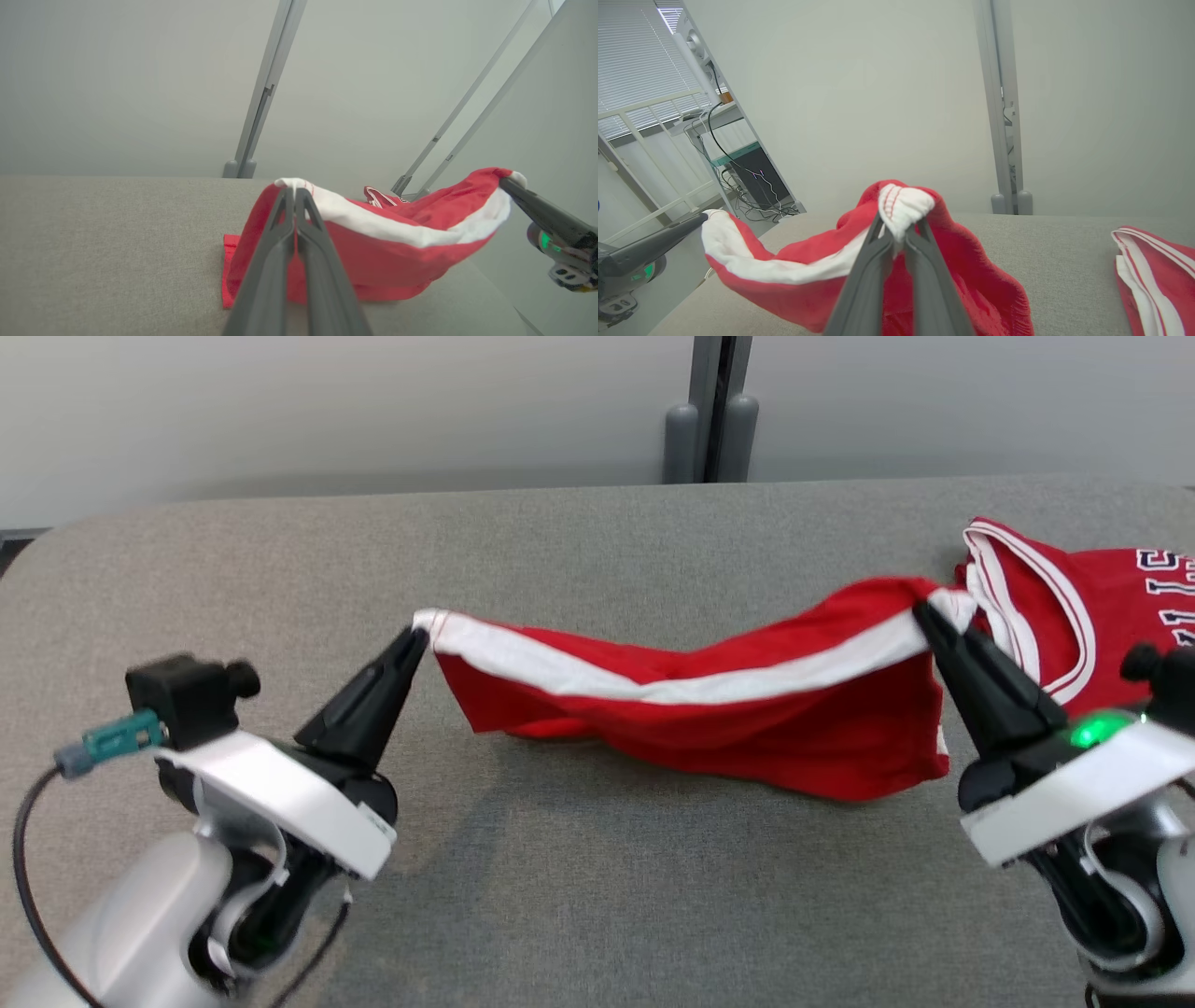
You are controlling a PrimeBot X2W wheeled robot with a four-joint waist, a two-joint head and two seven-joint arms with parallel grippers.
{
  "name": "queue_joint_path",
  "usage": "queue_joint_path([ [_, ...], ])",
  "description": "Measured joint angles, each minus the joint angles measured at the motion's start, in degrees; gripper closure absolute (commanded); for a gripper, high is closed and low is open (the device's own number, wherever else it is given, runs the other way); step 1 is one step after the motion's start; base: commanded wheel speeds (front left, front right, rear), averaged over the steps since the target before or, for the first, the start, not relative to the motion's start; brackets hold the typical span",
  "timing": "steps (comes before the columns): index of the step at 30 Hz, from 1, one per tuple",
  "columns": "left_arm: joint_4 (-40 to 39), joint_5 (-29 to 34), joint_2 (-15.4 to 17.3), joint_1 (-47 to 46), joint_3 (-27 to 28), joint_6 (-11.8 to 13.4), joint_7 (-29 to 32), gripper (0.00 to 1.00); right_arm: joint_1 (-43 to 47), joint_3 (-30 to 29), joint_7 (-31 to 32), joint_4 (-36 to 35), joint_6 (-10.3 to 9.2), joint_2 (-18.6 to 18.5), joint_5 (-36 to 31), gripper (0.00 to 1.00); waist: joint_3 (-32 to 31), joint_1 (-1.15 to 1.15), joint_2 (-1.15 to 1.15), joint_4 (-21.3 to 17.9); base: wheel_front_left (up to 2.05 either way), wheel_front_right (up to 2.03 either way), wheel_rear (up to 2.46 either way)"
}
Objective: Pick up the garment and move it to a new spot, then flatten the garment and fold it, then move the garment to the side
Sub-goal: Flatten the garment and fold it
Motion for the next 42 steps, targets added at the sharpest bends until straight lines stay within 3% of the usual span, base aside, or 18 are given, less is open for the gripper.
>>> queue_joint_path([
  [4, 5.5, 0.7, -0.1, -7.3, 1.2, -1.8, 1.3, 1.00, -7.6, 1.1, 0.9, 3.0, -0.01, -0.1, 2.1, 1.00, 2.7, 0.00, 0.00, -0.1, 0.00, 0.00, 0.00],
  [8, 14.1, 0.0, -1.9, -19.1, 2.5, -6.4, 3.1, 1.00, -19.9, 3.4, 1.2, 9.1, -0.02, -1.3, 3.3, 1.00, 7.0, 0.00, 0.00, -0.3, 0.00, 0.00, 0.00],
  [11, 22.4, -0.1, -3.6, -29.1, 3.4, -8.3, 4.1, 1.00, -29.9, 6.3, 1.3, 15.1, -0.01, -1.4, 4.0, 1.00, 10.7, 0.00, 0.00, -0.5, 0.00, 0.00, 0.00],
  [16, 35.0, -1.5, -6.9, -44.6, 5.4, -10.1, 4.7, 1.00, -46.1, 10.3, -0.5, 25.4, 0.00, -1.2, 4.5, 1.00, 17.2, 0.00, 0.00, -0.9, 0.00, 0.00, 0.00],
  [21, 46.4, -1.1, -8.1, -58.0, 6.1, -10.7, 3.9, 1.00, -60.6, 12.3, -4.8, 36.5, 0.03, 1.1, 4.8, 1.00, 23.2, 0.00, 0.00, -1.3, 0.00, 0.00, 0.00],
  [28, 55.9, 1.9, -10.0, -71.3, 5.2, -11.1, -2.7, 1.00, -77.6, 12.3, -17.0, 48.7, 0.04, 6.0, 5.4, 1.00, 28.6, 0.00, 0.00, -1.8, 0.00, 0.00, 0.00],
  [32, 57.8, 1.6, -11.1, -75.1, 4.2, -11.1, -4.3, 1.00, -81.4, 13.9, -20.9, 53.1, 0.02, 7.3, 7.5, 1.00, 29.2, 0.00, 0.00, -1.5, 0.00, 0.00, 0.00],
  [37, 57.3, -0.1, -12.0, -73.5, -0.9, -11.1, -0.5, 1.00, -80.7, 19.8, -21.3, 56.8, 0.00, 7.1, 9.4, 1.00, 29.7, 0.00, 0.00, -0.4, 0.00, 0.00, 0.00],
  [42, 56.3, -2.8, -9.9, -67.7, -6.3, -11.1, 2.2, 1.00, -74.4, 28.0, -21.1, 57.6, 0.00, 5.2, 13.4, 1.00, 29.7, 0.00, 0.00, 0.4, 0.00, 0.00, 0.00],
])
